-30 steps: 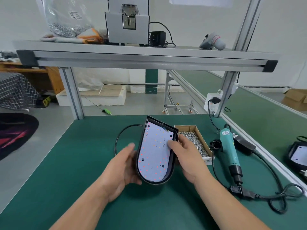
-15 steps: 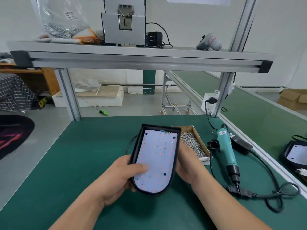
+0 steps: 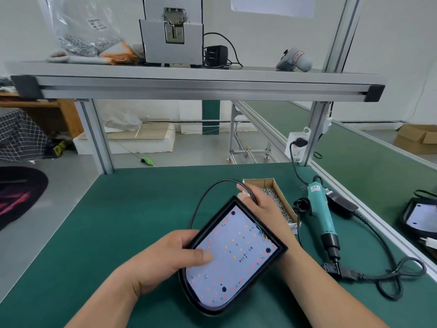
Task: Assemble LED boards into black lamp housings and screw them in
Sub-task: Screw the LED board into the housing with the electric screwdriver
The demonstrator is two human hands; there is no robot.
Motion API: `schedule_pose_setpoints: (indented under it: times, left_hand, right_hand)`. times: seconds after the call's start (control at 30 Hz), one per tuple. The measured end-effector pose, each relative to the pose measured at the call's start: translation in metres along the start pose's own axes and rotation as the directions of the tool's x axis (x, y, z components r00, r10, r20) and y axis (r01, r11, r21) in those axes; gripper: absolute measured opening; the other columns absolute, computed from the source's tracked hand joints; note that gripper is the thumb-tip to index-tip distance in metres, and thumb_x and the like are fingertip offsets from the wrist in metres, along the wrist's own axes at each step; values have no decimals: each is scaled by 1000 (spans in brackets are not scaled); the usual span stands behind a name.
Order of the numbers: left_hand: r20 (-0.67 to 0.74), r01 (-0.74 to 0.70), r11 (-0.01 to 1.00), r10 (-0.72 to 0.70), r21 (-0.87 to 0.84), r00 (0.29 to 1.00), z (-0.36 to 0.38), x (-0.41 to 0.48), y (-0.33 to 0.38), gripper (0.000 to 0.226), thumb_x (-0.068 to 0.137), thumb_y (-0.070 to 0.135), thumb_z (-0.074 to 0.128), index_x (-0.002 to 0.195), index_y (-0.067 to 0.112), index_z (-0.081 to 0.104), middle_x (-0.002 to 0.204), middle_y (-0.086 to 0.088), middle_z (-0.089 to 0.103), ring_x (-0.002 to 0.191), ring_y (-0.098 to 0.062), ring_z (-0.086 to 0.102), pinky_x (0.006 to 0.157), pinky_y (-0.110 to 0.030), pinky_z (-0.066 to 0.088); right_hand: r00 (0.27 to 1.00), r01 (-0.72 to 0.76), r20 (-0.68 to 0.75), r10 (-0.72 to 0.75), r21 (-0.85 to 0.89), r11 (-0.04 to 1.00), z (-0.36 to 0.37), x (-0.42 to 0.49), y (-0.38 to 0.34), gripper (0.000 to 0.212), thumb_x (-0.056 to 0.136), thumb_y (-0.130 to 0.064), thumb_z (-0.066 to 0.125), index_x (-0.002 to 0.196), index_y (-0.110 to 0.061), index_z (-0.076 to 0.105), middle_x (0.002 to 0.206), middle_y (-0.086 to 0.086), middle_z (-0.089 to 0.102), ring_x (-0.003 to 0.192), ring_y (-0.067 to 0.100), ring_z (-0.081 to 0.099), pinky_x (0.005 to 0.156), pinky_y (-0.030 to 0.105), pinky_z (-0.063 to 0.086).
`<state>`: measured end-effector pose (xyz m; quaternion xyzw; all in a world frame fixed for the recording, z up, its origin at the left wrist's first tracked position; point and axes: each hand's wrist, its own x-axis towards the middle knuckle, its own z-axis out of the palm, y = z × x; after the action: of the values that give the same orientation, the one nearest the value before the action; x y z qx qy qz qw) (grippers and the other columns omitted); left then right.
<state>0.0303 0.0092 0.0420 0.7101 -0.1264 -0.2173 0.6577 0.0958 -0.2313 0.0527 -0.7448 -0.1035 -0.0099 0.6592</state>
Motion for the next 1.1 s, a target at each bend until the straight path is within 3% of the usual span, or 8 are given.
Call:
schedule_pose_setpoints:
  times: [0.1,0.17,0.27,0.4,0.5,0.73,0.93,1.1]
  left_hand:
    - [-107,16,1000,-18,-16,994,1,5,-4,36,89,28,76,120,11,75,120,-15,78,109,-34,74,96,-45,58]
    - [-165,43,999,-40,15,986,4,6,-4,30,86,37,76,111,20,76,100,-9,79,80,-23,70,66,-31,48]
    - [-221,42,999,-40,4,974,6,8,-8,33,83,40,78,109,20,76,98,-10,79,74,-19,66,53,-26,38]
    - [-314,-26,1000,25,2,949,2,10,-9,39,80,33,80,110,9,74,108,-18,79,92,-37,76,72,-40,62]
    - [-347,-41,999,46,22,937,-1,10,-9,39,79,31,80,108,6,74,108,-22,77,101,-48,73,95,-60,57]
    - [-294,-82,993,105,91,950,-3,13,-14,17,82,31,81,98,24,78,98,-8,80,85,-22,76,75,-33,59]
    - [-290,-166,983,182,81,940,-7,16,-21,32,79,37,85,107,24,78,107,-10,79,97,-26,76,84,-36,60]
    - [-390,-262,958,196,-121,900,-12,17,-24,55,80,58,73,112,14,77,108,-18,76,91,-30,70,74,-46,51]
  right_hand:
    - [996,88,-42,-84,106,990,0,0,-2,27,111,-30,53,133,-36,69,100,0,75,86,16,65,80,31,53]
    - [996,83,-33,-79,149,985,-4,-1,-4,29,111,-42,51,130,-38,72,102,1,76,89,18,65,82,33,54]
    - [991,48,115,-63,135,990,-19,-4,-4,48,104,-58,55,136,-26,70,125,1,75,117,22,71,96,33,58]
    - [954,-28,299,30,-11,1000,-37,-7,-10,45,89,-42,76,134,-37,69,131,8,72,124,27,67,103,36,56]
    - [948,-25,310,72,-152,988,-41,-8,-11,34,90,-33,72,124,-28,72,123,10,74,120,33,67,106,51,53]
    - [949,-25,305,80,-181,983,-36,-8,-13,40,84,-29,77,123,-27,67,119,11,74,115,34,68,105,58,51]
    - [957,29,288,33,-208,978,-36,-8,-15,25,82,-30,75,107,-30,69,102,7,74,90,14,66,91,53,56]
    - [977,122,196,-87,-173,977,-45,-12,-28,40,79,-36,74,118,-29,68,108,15,68,89,25,63,87,55,55]
